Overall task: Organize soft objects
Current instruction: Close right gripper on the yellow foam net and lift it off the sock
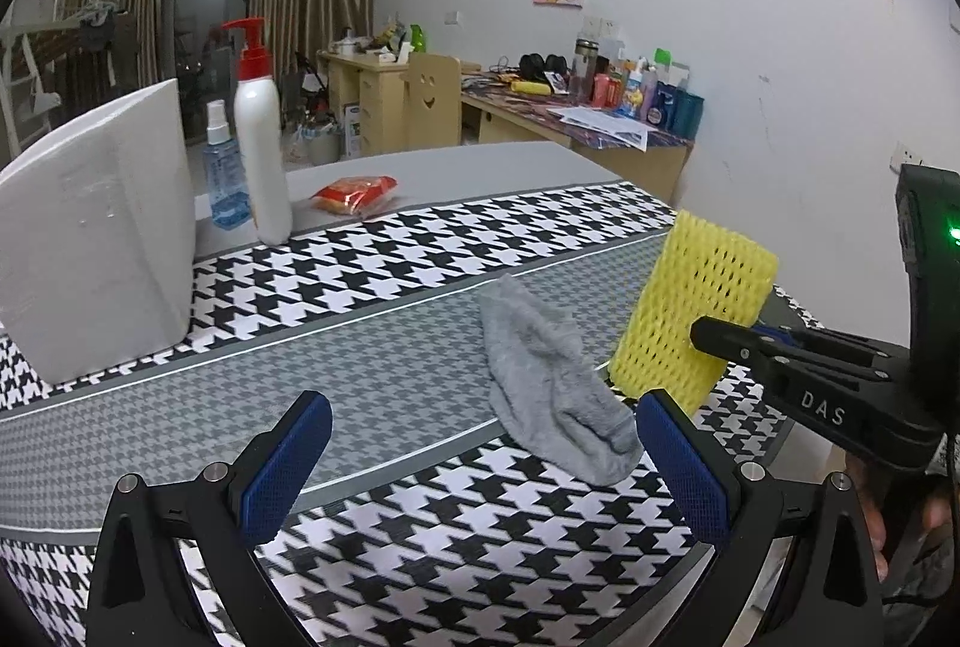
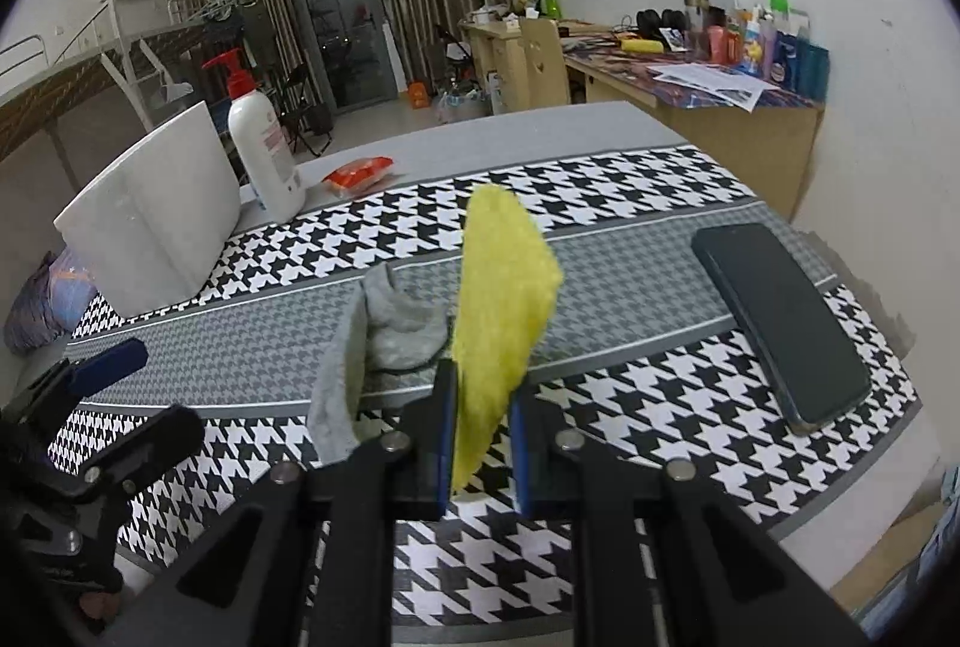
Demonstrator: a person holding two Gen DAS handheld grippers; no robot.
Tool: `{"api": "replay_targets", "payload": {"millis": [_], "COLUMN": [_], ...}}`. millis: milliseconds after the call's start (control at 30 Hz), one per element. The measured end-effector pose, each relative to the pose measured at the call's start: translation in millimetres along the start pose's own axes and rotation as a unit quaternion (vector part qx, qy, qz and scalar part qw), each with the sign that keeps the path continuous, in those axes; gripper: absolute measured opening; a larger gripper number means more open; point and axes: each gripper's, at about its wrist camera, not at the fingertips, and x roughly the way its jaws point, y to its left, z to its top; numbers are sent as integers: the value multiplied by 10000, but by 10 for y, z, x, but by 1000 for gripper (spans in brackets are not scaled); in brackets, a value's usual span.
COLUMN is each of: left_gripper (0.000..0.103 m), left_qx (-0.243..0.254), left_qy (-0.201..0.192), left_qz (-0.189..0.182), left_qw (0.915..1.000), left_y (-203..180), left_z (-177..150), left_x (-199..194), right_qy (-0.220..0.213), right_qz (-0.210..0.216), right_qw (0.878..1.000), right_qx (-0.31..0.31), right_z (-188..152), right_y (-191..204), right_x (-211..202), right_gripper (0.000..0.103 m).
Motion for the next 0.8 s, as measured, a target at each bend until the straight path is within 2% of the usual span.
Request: {"api": "replay_targets", "payload": {"millis": [267,400,800], "left_gripper": [102,102,81], "left_qx": [54,22,23], "left_qy": [114,306,684], "left_qz": [25,-20,-67], "left_qw": [9999,9995,9976], "left_y": [-91,-128,-224], "left_z": [57,75,116], "left_x": [143,278,593], "right_qy": [29,15,155], "right_qz": [91,132,83], "right_qw": [9998,9998,9998], "right_qx": [187,163,102], "right_z": [-20,-31,-48], "right_y": [-135,-153,-215], "right_x": [22,31,94], "right_gripper": [12,13,13]}}
